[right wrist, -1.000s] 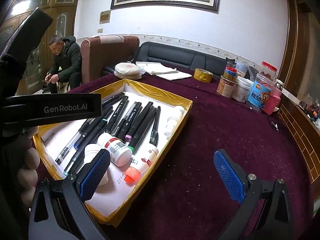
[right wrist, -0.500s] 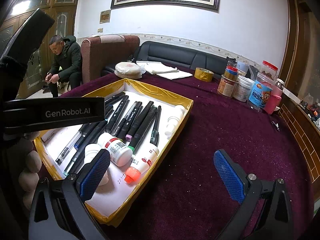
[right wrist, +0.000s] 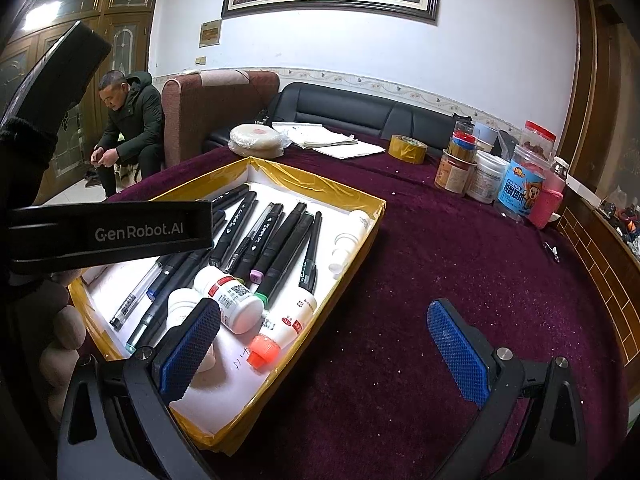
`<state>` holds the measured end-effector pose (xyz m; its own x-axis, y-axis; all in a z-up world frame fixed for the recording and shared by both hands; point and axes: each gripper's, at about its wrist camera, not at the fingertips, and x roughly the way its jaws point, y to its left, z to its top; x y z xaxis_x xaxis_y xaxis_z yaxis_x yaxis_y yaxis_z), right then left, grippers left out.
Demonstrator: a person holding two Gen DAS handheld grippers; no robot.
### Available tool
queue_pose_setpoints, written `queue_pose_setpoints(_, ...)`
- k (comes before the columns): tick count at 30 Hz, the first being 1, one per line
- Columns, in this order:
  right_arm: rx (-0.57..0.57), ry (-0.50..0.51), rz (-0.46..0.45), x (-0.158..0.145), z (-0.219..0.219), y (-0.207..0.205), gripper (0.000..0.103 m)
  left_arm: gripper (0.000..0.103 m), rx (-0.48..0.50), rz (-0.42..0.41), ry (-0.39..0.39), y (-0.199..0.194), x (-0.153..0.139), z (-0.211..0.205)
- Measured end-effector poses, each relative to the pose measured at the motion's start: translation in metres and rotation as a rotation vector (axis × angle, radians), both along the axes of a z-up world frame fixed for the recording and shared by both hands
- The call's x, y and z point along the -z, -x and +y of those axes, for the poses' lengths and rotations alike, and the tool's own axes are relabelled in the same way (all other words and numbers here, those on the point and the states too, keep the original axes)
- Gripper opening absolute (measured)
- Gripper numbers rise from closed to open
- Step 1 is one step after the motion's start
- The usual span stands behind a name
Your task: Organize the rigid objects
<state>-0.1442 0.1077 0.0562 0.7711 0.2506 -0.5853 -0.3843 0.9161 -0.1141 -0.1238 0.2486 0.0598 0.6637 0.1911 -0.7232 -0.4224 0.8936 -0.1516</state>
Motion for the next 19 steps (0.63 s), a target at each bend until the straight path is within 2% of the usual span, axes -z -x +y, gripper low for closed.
queue_pose_setpoints(14,-0.005,-0.025,0.005,-0.001,-0.011,0.001,0.102,0.103,-0.008,0.006,-0.016,0.001,-0.002,-0.005)
queue_pose_setpoints(19,0.008,-0.047,-0.006,-0.007,-0.025,-0.001,0.102,0.103,0.018,0.003,-0.037,0.004,-0.011,-0.021)
